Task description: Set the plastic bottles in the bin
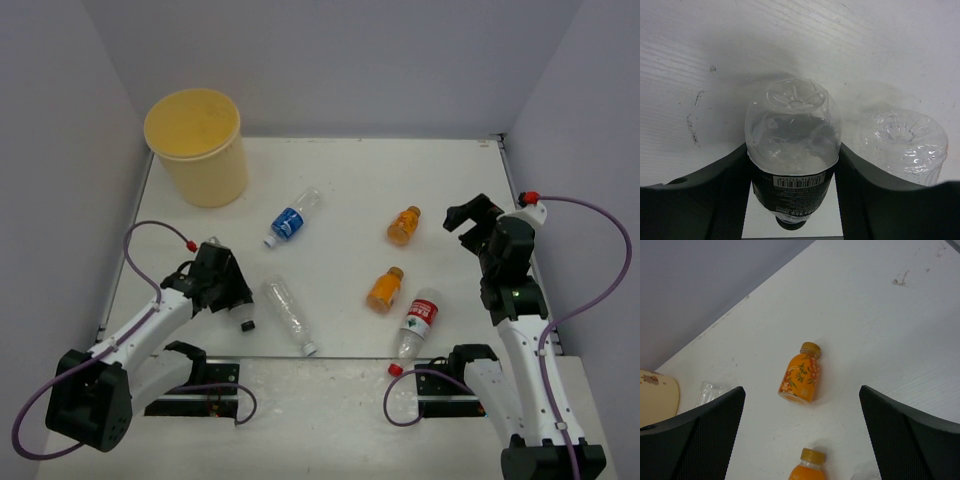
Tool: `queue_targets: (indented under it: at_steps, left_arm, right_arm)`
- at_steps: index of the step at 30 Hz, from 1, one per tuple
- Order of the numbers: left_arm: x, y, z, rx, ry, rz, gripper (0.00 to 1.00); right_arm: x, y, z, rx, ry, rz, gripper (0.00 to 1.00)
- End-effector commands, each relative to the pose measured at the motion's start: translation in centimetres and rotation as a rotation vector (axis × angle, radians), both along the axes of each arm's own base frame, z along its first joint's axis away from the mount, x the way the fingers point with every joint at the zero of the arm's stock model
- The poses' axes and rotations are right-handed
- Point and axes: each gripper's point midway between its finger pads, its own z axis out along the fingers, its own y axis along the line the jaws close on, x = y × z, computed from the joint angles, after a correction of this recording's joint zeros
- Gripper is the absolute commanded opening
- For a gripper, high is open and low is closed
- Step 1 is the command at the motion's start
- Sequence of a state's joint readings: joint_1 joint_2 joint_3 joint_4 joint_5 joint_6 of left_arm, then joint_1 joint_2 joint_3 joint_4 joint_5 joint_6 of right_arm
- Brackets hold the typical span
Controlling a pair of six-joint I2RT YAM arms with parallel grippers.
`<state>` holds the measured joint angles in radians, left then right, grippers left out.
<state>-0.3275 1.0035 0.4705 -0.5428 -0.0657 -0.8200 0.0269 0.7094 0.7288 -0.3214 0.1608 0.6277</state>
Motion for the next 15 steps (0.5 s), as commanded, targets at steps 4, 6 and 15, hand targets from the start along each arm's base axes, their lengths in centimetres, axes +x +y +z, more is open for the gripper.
queue_targets:
  at_steps: [4,6,15]
  left_arm:
    - [5.2,2.8,7.0,0.169,-0.201,0.102,0.15]
    - [8.3,3.0,12.5,0.185,-0.336,0.137,0.1]
    - [18.4,3.3,31.5,0.254,-0.865,0.206,0.13]
  right_arm:
    - [0.3,0.5,2.0,0.0,-0.053,0.034,0.99]
    - [0.3,0.9,2.1,0.0,-0.052,0.059,0.99]
    - [0.5,2.9,2.4,0.013,-0.059,0.176,0.99]
